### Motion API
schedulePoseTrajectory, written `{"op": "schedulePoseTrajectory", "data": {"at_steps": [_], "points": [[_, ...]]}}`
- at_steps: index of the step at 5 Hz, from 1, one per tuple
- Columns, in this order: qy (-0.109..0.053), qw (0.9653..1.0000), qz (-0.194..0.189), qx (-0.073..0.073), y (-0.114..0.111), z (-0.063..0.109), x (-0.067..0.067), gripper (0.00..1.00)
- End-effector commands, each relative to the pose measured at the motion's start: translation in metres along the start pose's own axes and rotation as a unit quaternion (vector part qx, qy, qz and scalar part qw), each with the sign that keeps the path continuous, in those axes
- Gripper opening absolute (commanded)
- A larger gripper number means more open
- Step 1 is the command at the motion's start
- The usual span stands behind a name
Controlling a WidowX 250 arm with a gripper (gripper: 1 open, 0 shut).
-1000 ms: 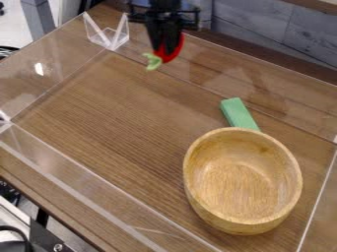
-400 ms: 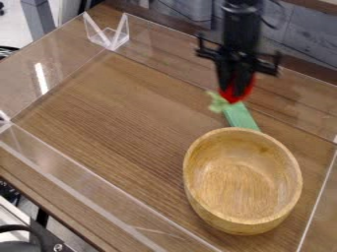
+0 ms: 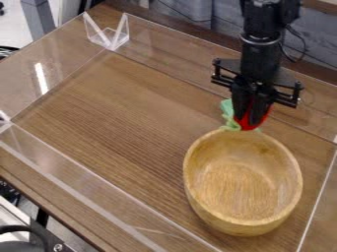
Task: Move the red fruit to the right
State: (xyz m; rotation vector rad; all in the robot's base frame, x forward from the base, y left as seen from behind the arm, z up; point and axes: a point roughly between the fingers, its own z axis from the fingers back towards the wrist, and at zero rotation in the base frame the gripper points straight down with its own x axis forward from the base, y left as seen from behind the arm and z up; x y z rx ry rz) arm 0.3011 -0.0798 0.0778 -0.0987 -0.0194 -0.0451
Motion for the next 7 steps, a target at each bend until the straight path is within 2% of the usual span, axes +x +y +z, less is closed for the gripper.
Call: {"op": "schedulePoseTrajectory", "data": {"at_steps": [1,3,7], "points": [[-0.023,0.9997,-0.003,-0.012,-0.008,0.012,-0.004,0.00],[-0.010,0.9997,-0.014,-0.018,-0.017,0.003,-0.017,0.00],[0.025,0.9987,-0.036,-0.026,-0.025,-0.018,-0.033,0.00]]}}
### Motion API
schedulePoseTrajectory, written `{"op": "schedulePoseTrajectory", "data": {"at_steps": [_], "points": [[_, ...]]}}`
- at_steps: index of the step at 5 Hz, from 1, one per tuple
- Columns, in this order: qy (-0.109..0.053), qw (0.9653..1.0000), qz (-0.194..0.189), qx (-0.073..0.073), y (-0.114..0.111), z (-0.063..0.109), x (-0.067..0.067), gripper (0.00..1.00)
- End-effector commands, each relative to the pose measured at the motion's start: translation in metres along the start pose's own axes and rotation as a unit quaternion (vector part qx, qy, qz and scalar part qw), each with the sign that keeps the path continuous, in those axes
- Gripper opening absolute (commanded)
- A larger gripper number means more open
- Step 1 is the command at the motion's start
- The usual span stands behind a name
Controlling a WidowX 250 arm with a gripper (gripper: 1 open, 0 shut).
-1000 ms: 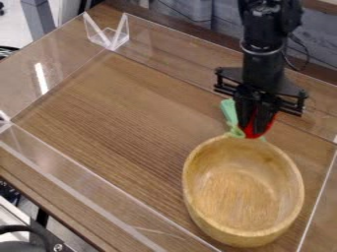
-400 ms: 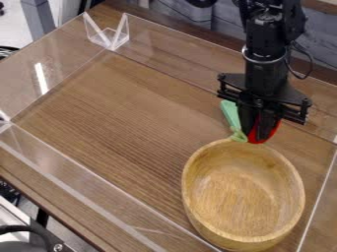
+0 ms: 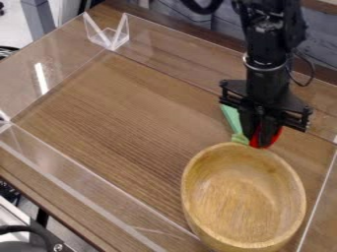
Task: Move the red fruit to the right
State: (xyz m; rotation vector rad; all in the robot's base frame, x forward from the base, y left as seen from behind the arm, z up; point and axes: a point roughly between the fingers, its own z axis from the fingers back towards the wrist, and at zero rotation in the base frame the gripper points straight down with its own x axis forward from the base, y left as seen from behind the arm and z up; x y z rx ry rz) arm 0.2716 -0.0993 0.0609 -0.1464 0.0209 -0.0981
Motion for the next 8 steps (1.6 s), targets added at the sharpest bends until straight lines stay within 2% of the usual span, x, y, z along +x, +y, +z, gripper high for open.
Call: {"op": "schedulePoseTrajectory", "data": {"at_steps": [1,2,8], "points": [[0.011,0.9998,-0.014,-0.003,-0.007,-0.004,-0.006,0.00],[0.018,0.9997,-0.015,-0.005,-0.006,-0.007,-0.007,0.00],[0.006,0.9999,0.016,-0.002,-0.011,0.004,-0.010,0.00]]}}
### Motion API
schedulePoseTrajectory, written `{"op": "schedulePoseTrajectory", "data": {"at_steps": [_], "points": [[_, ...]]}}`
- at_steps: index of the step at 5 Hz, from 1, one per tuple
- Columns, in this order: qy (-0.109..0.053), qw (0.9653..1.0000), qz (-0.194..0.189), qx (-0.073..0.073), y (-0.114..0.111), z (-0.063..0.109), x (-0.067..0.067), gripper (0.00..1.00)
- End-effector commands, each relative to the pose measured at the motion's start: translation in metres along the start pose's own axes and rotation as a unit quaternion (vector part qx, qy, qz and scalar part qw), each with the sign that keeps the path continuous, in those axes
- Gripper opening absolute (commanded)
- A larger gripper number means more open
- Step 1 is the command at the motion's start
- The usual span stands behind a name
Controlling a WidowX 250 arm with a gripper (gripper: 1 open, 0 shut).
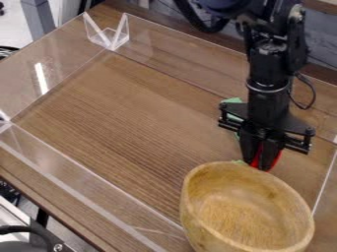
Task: Move the red fruit to the right
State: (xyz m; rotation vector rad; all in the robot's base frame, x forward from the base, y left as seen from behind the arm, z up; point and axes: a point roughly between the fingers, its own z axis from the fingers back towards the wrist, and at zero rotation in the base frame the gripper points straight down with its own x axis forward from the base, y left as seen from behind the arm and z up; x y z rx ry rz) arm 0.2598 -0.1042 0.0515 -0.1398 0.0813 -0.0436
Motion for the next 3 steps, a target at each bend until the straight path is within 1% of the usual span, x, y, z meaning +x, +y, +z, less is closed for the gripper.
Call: {"op": "schedulePoseTrajectory", "data": {"at_steps": [1,3], "points": [[-0.024,0.9997,-0.009,-0.004,-0.0077,0.0164,-0.0006,0.00],[-0.028,0.9996,-0.004,-0.004,-0.0084,0.0196,-0.0016,0.00]]}}
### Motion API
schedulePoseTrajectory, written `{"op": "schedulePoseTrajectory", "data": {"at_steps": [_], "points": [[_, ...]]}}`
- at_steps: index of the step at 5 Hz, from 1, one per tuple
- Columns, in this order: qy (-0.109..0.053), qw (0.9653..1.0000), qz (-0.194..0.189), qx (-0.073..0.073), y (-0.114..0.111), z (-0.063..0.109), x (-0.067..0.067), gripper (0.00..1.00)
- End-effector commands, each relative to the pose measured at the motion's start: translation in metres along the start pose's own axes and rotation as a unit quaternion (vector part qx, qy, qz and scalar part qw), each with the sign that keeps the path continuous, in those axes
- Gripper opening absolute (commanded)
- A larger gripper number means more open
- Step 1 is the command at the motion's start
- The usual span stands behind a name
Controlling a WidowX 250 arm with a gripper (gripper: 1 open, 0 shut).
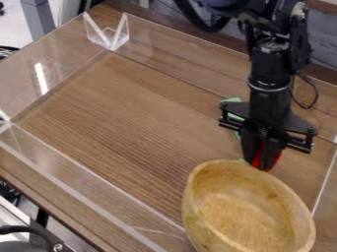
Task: Move the red fruit to the right
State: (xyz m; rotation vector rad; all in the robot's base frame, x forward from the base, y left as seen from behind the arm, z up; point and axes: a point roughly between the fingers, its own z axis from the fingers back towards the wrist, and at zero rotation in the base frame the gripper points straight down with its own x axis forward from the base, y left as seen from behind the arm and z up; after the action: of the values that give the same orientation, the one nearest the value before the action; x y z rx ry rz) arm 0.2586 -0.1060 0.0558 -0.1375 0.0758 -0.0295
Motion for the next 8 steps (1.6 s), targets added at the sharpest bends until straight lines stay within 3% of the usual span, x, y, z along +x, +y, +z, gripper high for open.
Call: {"op": "schedulePoseTrajectory", "data": {"at_steps": [1,8], "points": [[-0.026,0.9996,-0.008,-0.005,-0.006,0.018,-0.001,0.00],[-0.044,0.9989,0.013,-0.007,-0.005,0.035,-0.003,0.00]]}}
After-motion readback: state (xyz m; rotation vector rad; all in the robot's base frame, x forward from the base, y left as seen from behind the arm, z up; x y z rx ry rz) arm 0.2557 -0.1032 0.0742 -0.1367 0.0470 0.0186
